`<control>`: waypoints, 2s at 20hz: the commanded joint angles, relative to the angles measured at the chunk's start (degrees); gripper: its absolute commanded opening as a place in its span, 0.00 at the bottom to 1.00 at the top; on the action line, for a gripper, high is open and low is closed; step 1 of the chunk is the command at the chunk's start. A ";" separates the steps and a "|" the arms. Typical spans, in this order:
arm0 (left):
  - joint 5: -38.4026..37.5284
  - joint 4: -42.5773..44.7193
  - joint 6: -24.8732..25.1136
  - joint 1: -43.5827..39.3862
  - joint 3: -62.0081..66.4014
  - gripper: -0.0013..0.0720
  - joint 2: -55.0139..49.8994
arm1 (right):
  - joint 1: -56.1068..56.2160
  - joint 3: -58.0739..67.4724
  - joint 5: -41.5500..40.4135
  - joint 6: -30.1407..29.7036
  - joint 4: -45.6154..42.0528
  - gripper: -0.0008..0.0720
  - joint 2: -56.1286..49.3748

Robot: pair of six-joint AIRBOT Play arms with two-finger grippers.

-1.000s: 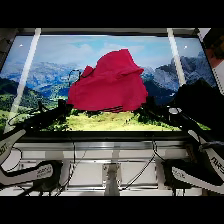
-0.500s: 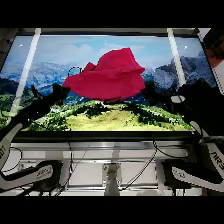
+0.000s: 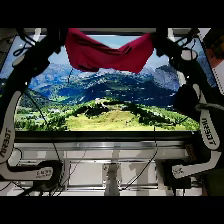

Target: Fold the clothes and pants, and hang the long-sleeved shirts on hangers.

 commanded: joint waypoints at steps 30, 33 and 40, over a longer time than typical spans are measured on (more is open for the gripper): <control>-34.23 81.88 -38.99 -5.97 11.04 0.03 -9.53 | -0.66 0.48 40.81 8.09 -48.92 0.01 0.92; -29.66 81.88 -40.22 -5.97 0.37 0.03 -5.35 | -0.63 -8.61 38.95 8.04 -48.52 0.01 4.50; -21.77 81.88 -41.29 -5.95 -24.13 0.03 7.58 | -0.66 -28.39 34.71 9.31 -47.54 0.02 15.52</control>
